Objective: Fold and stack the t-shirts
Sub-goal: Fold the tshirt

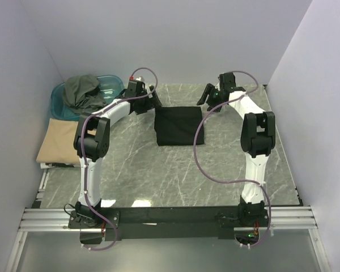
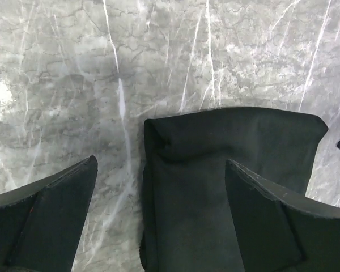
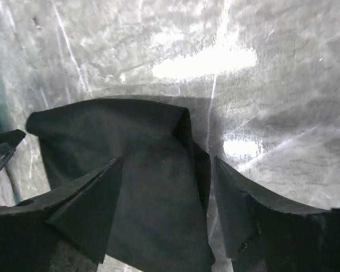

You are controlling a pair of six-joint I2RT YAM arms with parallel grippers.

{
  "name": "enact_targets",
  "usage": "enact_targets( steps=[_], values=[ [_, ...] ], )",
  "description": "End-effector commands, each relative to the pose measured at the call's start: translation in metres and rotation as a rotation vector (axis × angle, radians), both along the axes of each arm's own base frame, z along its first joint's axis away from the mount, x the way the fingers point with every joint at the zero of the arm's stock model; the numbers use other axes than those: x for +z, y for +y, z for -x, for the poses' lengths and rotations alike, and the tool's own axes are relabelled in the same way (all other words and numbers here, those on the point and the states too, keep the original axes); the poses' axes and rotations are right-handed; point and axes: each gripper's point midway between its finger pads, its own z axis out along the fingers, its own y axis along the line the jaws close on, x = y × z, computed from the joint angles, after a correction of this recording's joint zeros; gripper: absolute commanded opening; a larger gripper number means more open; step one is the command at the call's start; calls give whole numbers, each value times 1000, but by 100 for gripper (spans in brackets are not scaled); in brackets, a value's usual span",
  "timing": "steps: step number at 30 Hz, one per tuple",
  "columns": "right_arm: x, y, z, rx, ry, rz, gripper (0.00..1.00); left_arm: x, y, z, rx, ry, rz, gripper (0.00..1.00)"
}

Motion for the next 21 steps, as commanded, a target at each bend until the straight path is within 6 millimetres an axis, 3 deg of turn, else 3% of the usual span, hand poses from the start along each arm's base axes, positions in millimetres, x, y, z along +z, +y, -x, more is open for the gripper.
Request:
enact_targets(
  steps=[1,3,4,5,7,8,9,12,13,15,16,18,19,21],
  values=[
    [48,-5,-5,7,-102,-3,74,49,-3,-6,-9,-105,38,100],
    [59,-5,13,6,-114,-13,76,70,-8,4,-33,-135,81,99],
    [80,-1,19,20,-166,-36,77,63,-12,16,-55,-113,95,99],
    [66,2,35,27,-130,-53,78,78,-15,20,-64,-144,113,99],
    [81,16,47,73,-182,-114,79,74,-25,36,-89,-126,134,99],
    [74,19,55,79,-163,-132,80,82,-31,40,-104,-148,153,99],
    [74,22,56,82,-166,-144,80,79,-36,46,-117,-138,166,99],
    [72,32,50,95,-159,-188,81,77,-54,54,-149,-126,192,99],
    [62,35,47,103,-139,-200,81,75,-58,55,-159,-118,199,99],
    [67,42,37,118,-152,-234,81,62,-66,59,-187,-86,214,99],
    [55,45,33,123,-133,-237,81,57,-69,61,-193,-78,212,99],
    [55,46,17,118,-152,-235,82,40,-73,63,-210,-45,200,99],
    [34,46,14,118,-106,-234,82,34,-73,64,-211,-28,200,100],
    [34,50,-2,119,-119,-241,82,15,-73,67,-216,10,192,99]
  ],
)
